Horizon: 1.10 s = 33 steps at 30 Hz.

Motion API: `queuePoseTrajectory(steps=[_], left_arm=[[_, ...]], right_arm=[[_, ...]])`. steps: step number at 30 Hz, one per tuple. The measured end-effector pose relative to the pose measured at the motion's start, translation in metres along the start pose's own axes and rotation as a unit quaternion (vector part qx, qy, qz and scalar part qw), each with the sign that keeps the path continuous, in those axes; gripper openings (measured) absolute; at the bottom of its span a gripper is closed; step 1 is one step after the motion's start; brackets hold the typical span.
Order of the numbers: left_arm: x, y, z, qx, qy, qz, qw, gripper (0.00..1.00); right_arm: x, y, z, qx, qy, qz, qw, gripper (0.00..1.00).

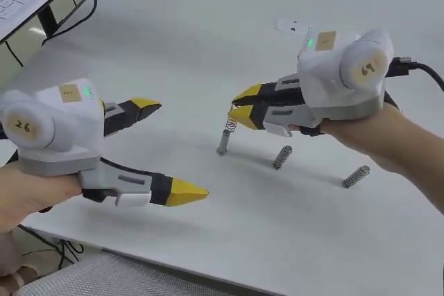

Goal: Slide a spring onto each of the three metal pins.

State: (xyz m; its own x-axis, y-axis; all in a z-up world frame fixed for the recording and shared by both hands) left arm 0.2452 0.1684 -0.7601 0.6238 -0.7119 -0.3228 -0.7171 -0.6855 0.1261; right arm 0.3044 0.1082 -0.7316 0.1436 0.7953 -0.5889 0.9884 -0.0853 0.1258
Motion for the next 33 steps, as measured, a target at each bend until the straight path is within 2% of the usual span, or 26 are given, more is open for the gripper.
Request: queuePoseTrajectory(steps=[19,27,33], left_arm=[[-0.003,-0.004,0.0,-0.009,0.006,-0.004,0.9999,0.98],[-0.006,-0.008,0.003,-0.011,0.006,-0.009,0.9999,0.98],[-0.008,-0.007,0.005,-0.014,0.005,-0.01,0.9998,0.97]], right_arm=[[0.009,-0.003,0.007,0.008,-0.014,-0.01,0.9998,0.06],[0.014,-0.006,0.012,-0.002,-0.023,-0.014,0.9996,0.06],[0.018,-0.007,0.018,-0.007,-0.033,-0.016,0.9993,0.06]])
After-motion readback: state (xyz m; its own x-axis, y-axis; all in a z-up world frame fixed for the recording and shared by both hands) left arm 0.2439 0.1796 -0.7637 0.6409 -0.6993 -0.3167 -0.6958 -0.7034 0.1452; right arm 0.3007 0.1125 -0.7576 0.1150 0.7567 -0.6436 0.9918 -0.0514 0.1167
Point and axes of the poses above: the centre of the closed fingertips' face, and the gripper's own axes: x roughly forward along the fingers, y roughly to its right, z roughly out of its underside, the point moved 2 cm from there along -x, roughly backward along the fingers
